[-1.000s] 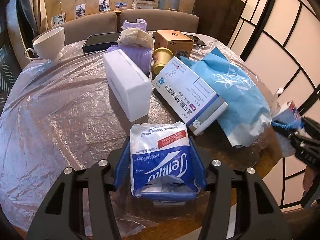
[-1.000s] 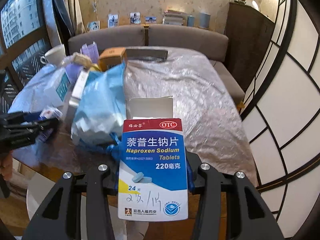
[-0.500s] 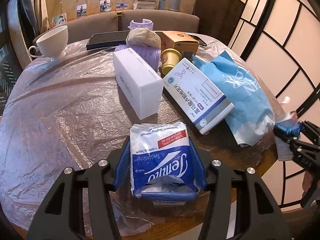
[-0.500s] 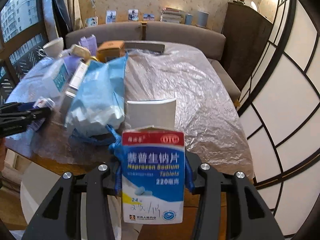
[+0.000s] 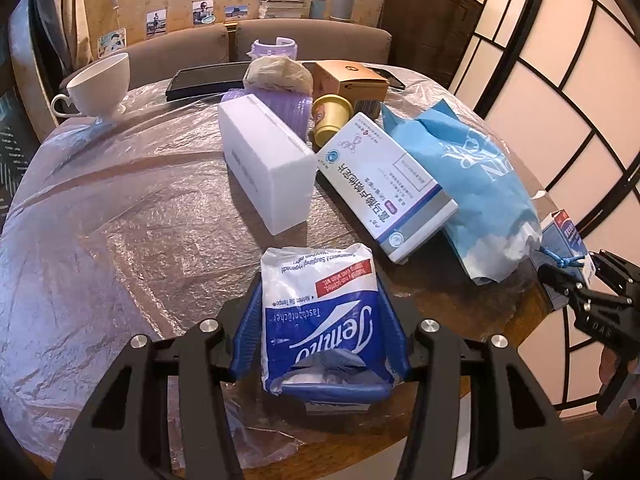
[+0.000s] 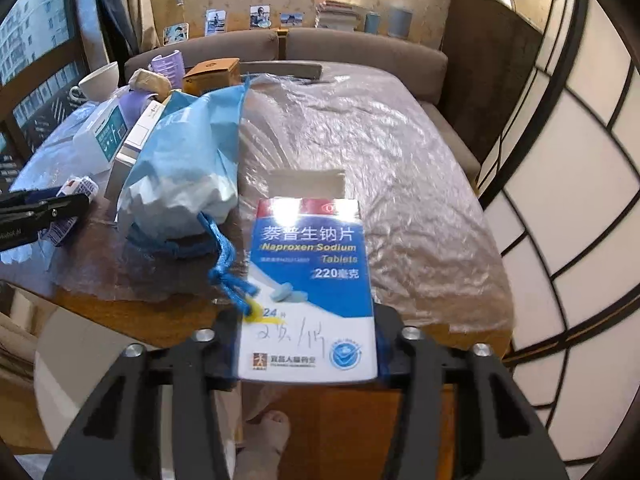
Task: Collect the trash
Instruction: 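Carry the Tempo pack and Naproxen box off the table over the white bin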
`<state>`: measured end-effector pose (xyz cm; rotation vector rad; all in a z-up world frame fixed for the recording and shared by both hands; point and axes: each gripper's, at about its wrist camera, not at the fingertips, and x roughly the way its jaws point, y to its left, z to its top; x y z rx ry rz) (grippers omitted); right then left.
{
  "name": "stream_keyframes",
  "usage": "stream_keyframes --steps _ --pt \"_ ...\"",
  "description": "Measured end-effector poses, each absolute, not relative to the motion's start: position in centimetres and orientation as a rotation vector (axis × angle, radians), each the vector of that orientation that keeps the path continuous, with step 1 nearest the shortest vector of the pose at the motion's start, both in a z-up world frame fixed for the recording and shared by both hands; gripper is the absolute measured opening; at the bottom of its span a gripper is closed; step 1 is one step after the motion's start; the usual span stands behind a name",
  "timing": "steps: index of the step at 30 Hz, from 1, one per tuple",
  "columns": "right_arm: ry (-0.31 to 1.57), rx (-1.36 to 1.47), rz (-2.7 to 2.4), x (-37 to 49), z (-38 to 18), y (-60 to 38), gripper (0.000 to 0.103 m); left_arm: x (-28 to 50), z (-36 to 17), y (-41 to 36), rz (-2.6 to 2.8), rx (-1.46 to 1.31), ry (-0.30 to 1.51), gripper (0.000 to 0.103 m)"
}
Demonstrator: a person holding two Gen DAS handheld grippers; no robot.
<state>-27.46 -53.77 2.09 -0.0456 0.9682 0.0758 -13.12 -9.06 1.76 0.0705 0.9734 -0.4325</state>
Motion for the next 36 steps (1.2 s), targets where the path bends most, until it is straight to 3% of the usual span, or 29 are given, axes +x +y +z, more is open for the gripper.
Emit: stream_keyframes --steps 10,18,36 --pt "0.903 0.046 -0.021 -28.1 5.8 -57.6 0.046 -14.3 3.7 -8.9 -0.444 0.075 0.943 0.052" --pt "0.844 0.050 0.136 -29.9 9.6 -54.9 0.046 -15.9 4.8 -8.0 -0.438 0.044 0.942 0.053" --pt "0.920 -0.076 0.542 -32.3 8.3 -44.8 0.046 -20.3 5.2 -6.3 -0.406 0.028 0.955 0.053"
